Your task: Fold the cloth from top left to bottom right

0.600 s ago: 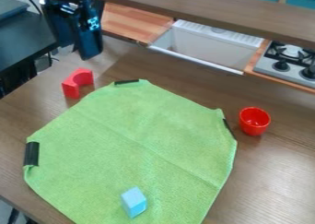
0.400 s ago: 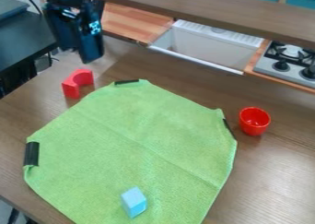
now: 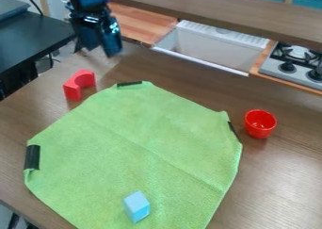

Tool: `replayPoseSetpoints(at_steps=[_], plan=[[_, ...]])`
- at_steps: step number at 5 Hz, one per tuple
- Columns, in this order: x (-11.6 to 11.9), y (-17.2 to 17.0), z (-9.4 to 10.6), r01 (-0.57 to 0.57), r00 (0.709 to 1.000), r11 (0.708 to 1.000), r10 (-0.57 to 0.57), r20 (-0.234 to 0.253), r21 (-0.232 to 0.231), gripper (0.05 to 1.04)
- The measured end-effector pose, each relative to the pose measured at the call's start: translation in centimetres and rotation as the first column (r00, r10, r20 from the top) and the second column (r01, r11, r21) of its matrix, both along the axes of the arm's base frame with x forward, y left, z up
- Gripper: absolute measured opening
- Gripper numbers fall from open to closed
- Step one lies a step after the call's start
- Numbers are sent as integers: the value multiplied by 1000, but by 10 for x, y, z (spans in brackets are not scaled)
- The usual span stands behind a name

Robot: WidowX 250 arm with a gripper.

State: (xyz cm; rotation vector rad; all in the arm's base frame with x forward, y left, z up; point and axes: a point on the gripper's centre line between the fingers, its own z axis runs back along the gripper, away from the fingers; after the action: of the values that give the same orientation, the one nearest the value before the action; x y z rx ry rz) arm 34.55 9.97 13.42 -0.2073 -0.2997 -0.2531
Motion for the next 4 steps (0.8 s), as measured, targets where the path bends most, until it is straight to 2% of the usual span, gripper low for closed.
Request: replayPoseSetpoints(at_steps=[1,2,3,4], plan=[[20,5,-12,159,975,987,-156,160,-8,1001],[29,3,-15,340,898,940,-334,285,31,1001],[37,1,-18,453,810,884,-462,361,113,1001],[49,6,-29,418,815,893,-450,364,169,1001]])
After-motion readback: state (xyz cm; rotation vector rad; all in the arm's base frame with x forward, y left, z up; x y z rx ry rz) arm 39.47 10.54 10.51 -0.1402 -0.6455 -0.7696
